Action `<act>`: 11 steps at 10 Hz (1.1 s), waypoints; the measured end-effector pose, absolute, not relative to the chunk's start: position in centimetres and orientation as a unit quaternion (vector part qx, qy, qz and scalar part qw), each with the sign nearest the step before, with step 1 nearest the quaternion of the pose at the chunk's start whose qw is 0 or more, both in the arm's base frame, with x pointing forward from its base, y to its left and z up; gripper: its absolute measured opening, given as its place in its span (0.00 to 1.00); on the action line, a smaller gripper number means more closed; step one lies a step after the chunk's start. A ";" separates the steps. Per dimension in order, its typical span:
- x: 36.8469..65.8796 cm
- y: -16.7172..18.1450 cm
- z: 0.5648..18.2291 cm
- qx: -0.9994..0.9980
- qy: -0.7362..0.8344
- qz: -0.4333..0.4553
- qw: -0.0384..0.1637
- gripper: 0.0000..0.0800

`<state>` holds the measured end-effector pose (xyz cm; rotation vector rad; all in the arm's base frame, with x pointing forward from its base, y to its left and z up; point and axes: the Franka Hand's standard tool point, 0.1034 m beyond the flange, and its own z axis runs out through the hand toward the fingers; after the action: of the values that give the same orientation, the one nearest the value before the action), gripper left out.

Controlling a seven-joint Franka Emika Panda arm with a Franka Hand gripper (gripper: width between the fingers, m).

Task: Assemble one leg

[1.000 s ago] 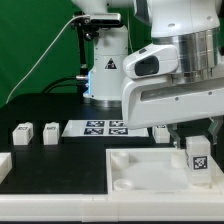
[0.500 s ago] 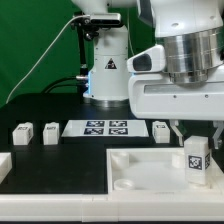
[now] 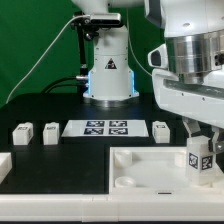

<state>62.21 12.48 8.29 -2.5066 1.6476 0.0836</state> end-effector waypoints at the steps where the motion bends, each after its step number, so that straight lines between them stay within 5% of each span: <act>1: 62.3 12.4 8.3 -0.822 0.563 0.032 0.075 0.37; 2: 62.3 12.4 8.3 -0.832 0.548 0.031 0.076 0.37; 4: 62.2 12.5 8.3 -0.841 0.535 0.030 0.077 0.69; 6: 62.2 12.2 8.1 -0.897 0.434 0.022 0.078 0.78; 11: 62.1 11.7 7.5 -0.990 0.122 0.001 0.073 0.81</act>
Offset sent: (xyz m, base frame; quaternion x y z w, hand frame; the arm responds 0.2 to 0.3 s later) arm 0.0000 0.0000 0.0000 0.0000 0.0000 0.0000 1.0000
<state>62.06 11.75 7.49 -2.9737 0.3664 0.0025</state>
